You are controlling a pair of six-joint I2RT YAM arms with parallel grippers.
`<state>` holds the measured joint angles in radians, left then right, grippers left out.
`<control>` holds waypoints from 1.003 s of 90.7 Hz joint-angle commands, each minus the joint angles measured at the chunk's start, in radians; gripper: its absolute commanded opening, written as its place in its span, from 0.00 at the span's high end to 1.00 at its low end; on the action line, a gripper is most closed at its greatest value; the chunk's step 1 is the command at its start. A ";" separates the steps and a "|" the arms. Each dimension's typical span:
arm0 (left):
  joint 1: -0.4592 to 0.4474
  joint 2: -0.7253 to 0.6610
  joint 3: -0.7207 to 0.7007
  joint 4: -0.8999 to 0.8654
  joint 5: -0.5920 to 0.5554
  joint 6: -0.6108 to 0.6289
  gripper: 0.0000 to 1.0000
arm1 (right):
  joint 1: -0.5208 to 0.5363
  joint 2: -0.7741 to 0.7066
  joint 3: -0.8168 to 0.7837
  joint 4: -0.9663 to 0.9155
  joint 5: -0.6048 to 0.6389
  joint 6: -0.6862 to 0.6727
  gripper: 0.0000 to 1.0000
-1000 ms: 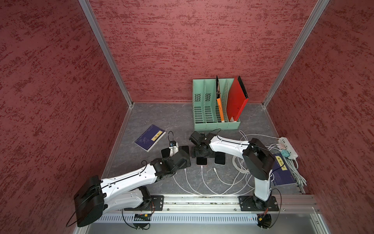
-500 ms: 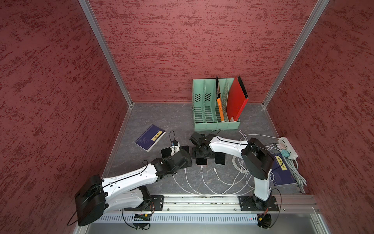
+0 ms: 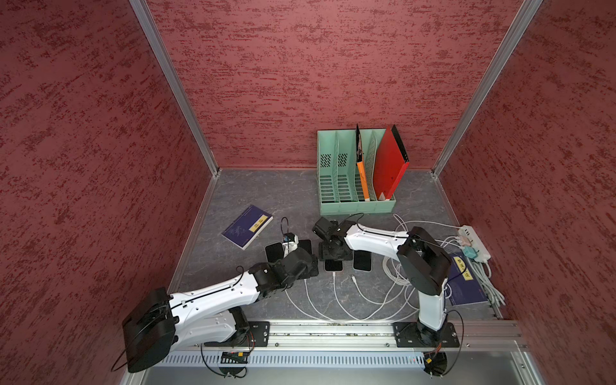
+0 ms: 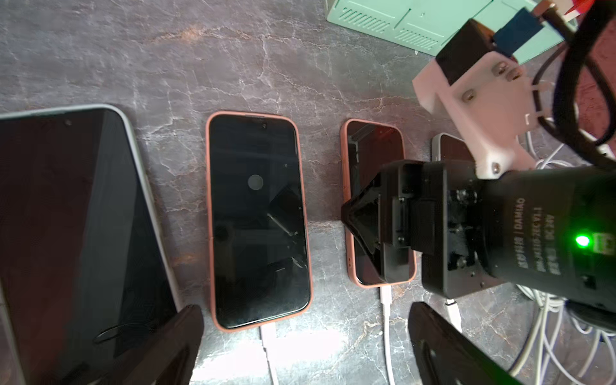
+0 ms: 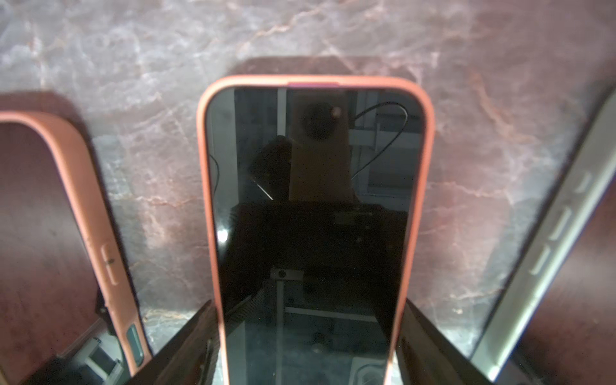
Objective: Unplug the charging cable from the phone
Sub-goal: Pick up the phone at the center of the board.
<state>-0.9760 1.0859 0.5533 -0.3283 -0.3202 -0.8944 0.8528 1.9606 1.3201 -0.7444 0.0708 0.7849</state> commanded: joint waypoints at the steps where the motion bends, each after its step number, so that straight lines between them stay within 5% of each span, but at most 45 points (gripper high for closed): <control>1: -0.002 -0.029 -0.022 0.082 0.020 -0.021 0.01 | -0.005 0.024 -0.025 0.021 -0.031 -0.003 0.44; 39: -0.006 -0.022 -0.075 0.202 0.067 -0.042 0.06 | -0.005 -0.082 -0.077 0.138 -0.064 -0.009 0.81; 61: -0.014 0.038 -0.131 0.326 0.137 -0.107 0.14 | -0.006 -0.185 -0.132 0.212 -0.067 -0.008 0.91; 91: -0.150 0.158 -0.146 0.508 0.085 -0.131 0.21 | -0.005 -0.277 -0.163 0.235 -0.043 0.014 0.93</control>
<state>-1.1007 1.2266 0.4030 0.0937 -0.2108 -1.0206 0.8516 1.7447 1.1572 -0.5671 0.0185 0.7799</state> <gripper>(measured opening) 0.809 0.798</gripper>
